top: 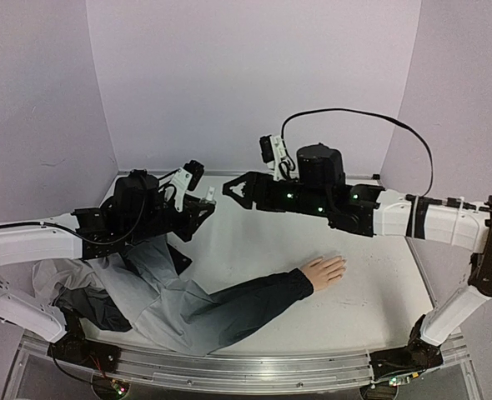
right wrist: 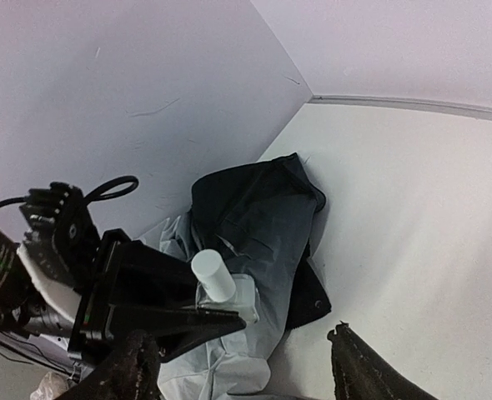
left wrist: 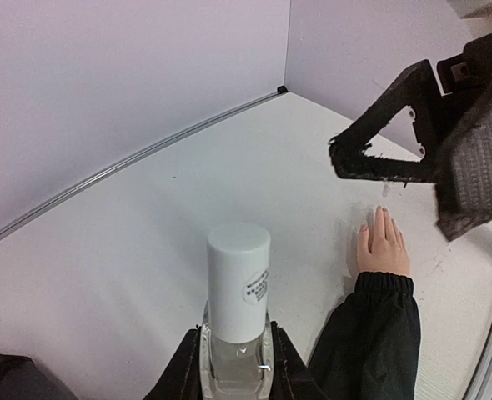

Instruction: Paint the nails

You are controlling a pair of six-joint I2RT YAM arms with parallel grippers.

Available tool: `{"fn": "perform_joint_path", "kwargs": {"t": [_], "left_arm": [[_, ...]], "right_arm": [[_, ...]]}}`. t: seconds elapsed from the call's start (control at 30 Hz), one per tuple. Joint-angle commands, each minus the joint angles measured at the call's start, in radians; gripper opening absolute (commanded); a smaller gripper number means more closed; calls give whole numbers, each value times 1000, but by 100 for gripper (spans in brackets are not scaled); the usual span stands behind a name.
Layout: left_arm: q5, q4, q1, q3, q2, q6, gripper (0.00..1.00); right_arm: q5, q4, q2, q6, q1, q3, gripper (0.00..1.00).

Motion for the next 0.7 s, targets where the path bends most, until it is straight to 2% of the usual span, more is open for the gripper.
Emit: {"fn": "perform_joint_path", "kwargs": {"t": [0.0,0.27,0.33,0.57,0.67], "left_arm": [[-35,64,-1,14,-11,-31,0],[-28,62,-1,4,-3,-44,0],[-24,63,-1,4,-2,-46,0],[-4,62,-1,2,-12,-62,0],[46,61,-1,0,-25,-72,0]], "right_arm": [[103,-27,91,113,30,146,66],[131,-59,229,124,80,307,51],[135,-76,250,116,91,327,38],[188,-85,237,80,98,308,16],[187,-82,202,37,99,274,5]]}}
